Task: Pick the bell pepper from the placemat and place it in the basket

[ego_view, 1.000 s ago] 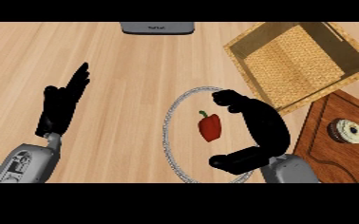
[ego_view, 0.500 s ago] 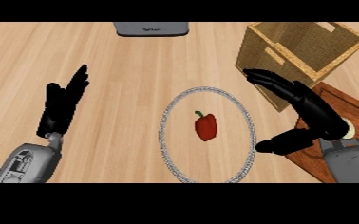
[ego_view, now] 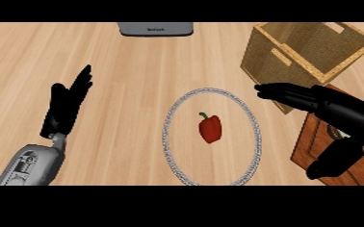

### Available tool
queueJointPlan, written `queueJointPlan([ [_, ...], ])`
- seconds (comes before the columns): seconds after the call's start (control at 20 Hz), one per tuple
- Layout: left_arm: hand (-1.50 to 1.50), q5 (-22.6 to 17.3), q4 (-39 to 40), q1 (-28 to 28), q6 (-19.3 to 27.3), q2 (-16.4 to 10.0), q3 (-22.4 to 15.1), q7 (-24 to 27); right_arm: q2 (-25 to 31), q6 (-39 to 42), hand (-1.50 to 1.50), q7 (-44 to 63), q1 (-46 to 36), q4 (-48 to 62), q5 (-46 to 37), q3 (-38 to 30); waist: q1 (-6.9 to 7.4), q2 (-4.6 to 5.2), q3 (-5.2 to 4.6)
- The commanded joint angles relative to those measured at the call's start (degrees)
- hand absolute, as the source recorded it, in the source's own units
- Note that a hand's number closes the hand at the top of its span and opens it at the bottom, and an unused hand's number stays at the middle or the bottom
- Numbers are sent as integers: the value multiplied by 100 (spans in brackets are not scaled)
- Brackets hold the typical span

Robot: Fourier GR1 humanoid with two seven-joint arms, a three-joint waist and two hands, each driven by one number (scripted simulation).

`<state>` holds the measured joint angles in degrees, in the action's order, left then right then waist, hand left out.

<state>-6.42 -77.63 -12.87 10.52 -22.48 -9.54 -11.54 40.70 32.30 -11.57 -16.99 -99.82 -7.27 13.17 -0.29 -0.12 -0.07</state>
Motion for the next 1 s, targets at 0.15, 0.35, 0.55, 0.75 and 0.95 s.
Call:
queueJointPlan([
  [0.15,0,281,-232,40,-231,186,252,-172,-424,657,-150,776,134,-454,-37,-466,26,6,6],
  [0.35,0,279,-771,192,-264,142,322,-572,-928,233,-150,423,119,80,-558,-394,65,4,9],
  [0.55,0,434,-356,121,-416,347,413,-296,-1266,-174,-150,187,510,-96,-1221,-347,30,9,8],
  [0.75,0,548,199,-272,-497,461,630,-182,-1696,-313,-150,133,113,451,-1515,-340,26,17,7],
  [0.95,0,573,531,-256,-631,548,833,228,-1727,-446,-150,-398,667,508,-1976,-164,2,18,6],
])
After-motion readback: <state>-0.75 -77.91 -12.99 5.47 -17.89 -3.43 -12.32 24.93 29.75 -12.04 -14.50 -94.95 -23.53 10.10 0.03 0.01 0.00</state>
